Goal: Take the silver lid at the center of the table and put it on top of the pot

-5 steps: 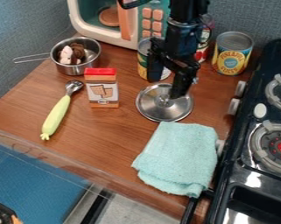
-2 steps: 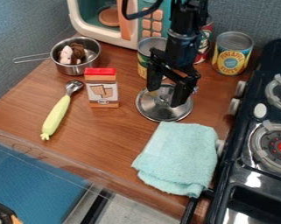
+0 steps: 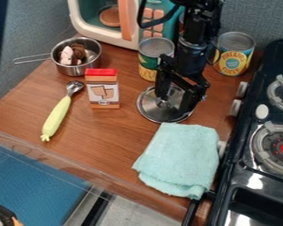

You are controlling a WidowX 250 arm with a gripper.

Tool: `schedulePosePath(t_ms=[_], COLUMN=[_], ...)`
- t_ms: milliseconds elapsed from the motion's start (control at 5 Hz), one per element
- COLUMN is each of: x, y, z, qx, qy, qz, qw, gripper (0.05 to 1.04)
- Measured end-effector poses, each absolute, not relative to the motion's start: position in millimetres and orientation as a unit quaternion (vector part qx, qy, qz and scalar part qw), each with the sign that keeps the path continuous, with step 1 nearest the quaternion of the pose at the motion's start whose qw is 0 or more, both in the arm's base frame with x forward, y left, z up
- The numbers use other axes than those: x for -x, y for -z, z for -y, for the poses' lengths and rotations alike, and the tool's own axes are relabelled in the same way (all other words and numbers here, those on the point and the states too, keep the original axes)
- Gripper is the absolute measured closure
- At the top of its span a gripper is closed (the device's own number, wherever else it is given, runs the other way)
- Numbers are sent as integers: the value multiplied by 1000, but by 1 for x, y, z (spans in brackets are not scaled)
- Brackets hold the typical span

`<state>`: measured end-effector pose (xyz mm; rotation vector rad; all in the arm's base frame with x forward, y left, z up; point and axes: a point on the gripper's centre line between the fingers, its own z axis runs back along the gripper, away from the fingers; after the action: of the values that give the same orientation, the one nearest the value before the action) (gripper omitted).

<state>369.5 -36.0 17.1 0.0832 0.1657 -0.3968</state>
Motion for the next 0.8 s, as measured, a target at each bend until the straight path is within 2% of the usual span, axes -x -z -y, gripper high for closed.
schedulePosePath(t_ms=[200, 400, 800], x=[-371, -372, -373], y=[-15, -14, -14], z=[42, 40, 37], qx=[-42, -45, -39], qy=[205, 207, 210], qz=[-85, -87, -90], qw=[974, 973, 973], gripper=[82, 139, 719])
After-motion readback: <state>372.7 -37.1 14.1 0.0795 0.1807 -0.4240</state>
